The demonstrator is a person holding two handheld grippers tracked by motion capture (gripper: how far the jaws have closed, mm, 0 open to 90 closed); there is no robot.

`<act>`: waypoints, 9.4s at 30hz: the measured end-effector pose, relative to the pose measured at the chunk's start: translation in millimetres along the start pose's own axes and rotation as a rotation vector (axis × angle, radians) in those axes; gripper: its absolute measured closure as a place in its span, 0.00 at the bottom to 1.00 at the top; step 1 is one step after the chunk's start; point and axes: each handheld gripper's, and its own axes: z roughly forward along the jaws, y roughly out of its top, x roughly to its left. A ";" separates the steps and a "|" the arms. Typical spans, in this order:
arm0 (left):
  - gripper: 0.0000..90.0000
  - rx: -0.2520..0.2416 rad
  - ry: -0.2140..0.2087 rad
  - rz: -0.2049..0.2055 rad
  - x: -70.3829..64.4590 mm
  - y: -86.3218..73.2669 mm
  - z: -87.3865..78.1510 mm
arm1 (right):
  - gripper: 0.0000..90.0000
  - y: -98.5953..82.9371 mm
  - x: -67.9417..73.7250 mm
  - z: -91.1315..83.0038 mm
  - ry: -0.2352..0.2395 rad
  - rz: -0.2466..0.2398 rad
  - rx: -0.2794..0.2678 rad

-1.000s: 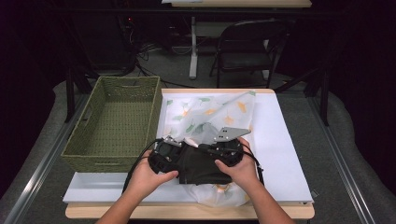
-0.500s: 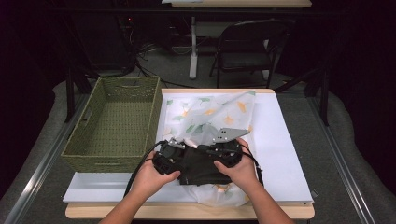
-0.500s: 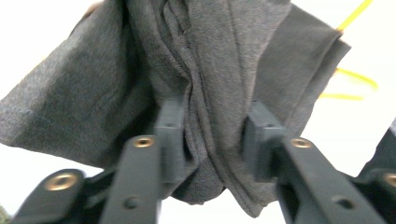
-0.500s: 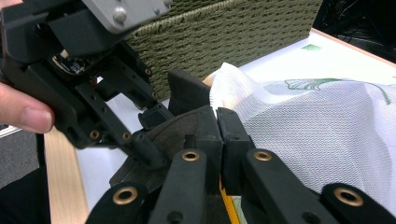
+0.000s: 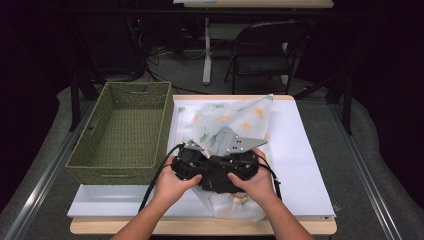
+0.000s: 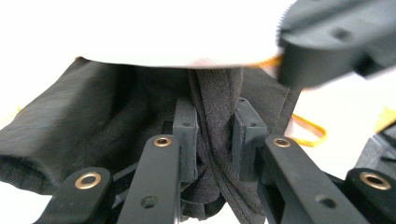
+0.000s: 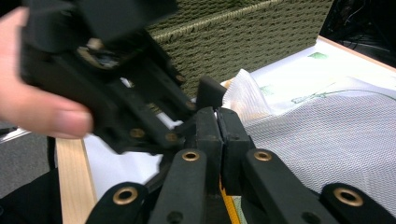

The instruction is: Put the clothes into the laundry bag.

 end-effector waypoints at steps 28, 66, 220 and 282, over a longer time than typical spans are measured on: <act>0.53 0.003 0.096 0.086 -2.9 -17.3 -39.7 | 0.99 -6.4 -6.0 0.4 -0.023 0.010 0.018; 0.55 0.059 0.049 0.001 32.3 -29.4 1.6 | 0.99 -7.6 -5.6 -0.4 -0.020 0.009 0.019; 0.77 0.044 0.079 -0.059 33.9 -45.5 24.4 | 0.99 -9.4 -10.6 -13.5 -0.039 0.028 -0.004; 0.98 0.027 0.082 -0.004 22.7 -76.0 -7.7 | 0.99 -10.3 -11.6 -17.1 -0.040 0.035 -0.008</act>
